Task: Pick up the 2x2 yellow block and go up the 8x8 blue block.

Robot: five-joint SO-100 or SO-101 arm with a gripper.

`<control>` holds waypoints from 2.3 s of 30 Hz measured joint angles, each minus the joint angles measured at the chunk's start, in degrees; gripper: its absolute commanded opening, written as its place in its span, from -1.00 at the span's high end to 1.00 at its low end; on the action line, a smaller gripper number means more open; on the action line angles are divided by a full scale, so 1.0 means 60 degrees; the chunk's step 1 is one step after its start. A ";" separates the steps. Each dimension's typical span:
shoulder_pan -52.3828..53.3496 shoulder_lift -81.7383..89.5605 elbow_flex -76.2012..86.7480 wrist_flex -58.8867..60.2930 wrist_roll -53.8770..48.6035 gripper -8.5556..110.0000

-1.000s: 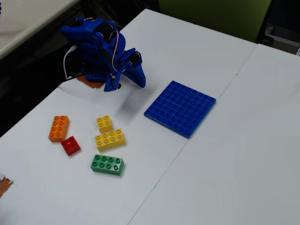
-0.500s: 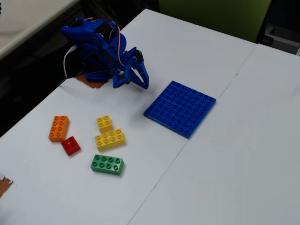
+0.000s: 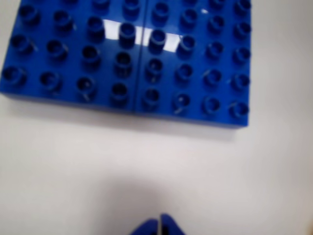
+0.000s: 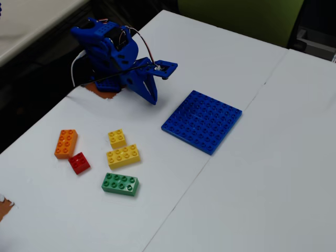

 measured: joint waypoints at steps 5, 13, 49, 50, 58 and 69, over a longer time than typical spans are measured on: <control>0.0278 0.0000 -0.0732 0.0322 0.0527 0.72; 0.1523 -0.2080 -0.3867 0.1509 -0.1362 0.49; 0.6987 -1.5454 -1.0942 -0.1377 -1.2012 0.27; 0.6987 -1.5601 -1.0972 -0.1436 -1.2012 0.27; 0.6973 -1.6230 -1.1016 -0.1772 -1.2012 0.28; 0.6753 -1.6245 -1.0649 -0.1963 -1.2012 0.31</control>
